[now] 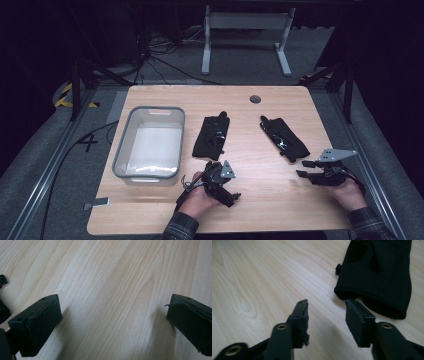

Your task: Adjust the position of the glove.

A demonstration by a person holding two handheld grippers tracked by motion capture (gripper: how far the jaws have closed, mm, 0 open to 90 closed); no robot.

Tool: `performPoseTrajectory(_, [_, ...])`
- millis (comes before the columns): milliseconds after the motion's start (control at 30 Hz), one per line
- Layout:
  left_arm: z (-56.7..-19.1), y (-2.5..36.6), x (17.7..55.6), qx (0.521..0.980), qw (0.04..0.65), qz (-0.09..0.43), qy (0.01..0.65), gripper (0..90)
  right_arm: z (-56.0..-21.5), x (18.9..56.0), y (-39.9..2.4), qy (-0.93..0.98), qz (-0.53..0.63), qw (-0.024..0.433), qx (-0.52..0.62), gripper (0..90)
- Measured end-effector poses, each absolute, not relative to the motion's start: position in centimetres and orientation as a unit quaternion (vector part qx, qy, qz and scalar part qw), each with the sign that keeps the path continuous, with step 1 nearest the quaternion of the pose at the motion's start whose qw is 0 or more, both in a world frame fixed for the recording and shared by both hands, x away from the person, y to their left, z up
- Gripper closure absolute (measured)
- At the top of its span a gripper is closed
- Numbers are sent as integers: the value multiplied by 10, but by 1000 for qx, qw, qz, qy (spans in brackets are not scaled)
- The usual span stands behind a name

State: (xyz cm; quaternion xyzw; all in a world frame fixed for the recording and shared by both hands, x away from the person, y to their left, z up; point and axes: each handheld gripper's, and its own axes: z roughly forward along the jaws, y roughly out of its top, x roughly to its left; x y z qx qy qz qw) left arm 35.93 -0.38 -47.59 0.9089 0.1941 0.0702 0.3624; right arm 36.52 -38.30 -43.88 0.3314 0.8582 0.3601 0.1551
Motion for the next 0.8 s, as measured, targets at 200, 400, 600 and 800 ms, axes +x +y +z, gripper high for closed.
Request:
performPoseTrajectory(200, [-476,-4,359,909,362,70,194,1,-432,384,-380,858,363,157,327,836])
performPoseTrajectory(400, [-476,-4,359,909,363,70,194,1,-428,403,-383,857,366,155,328,898])
performPoseTrajectory(600, [-476,-4,359,909,363,70,195,0,-429,418,-384,855,366,160,331,899])
performPoseTrajectory(800, [-476,-4,359,908,363,70,195,1,-439,432,-383,863,346,150,336,899])
